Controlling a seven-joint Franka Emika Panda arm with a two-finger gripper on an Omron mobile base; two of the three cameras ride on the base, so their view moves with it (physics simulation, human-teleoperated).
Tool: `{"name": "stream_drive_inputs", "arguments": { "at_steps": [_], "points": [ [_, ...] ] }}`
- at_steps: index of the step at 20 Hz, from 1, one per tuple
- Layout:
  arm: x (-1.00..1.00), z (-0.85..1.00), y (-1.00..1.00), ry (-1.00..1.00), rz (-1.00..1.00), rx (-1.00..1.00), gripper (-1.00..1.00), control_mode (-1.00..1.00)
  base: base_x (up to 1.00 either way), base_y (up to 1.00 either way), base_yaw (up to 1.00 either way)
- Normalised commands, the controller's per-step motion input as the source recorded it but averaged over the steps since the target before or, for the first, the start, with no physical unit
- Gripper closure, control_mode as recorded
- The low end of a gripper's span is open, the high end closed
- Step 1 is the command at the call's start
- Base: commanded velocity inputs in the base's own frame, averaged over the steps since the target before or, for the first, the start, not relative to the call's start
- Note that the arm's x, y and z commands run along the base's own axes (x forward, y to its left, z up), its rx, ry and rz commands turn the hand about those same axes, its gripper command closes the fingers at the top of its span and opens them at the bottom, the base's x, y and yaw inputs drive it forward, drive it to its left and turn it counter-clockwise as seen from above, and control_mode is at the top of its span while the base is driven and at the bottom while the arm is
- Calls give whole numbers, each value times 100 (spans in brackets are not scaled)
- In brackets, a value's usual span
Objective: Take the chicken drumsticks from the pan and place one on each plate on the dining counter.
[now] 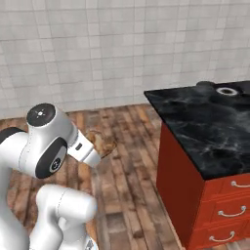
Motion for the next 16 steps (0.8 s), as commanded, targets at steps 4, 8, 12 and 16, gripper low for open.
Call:
{"name": "stream_drive_inputs", "arguments": {
  "at_steps": [4, 8, 12, 16],
  "points": [
    [0, 0, 0, 0, 0, 0, 100, 100, 100, 96, -43],
    [0, 0, 0, 0, 0, 0, 100, 100, 100, 100, -41],
    [0, 0, 0, 0, 0, 0, 100, 100, 100, 100, -42],
    [0, 0, 0, 0, 0, 0, 100, 100, 100, 100, -45]
  ]
}}
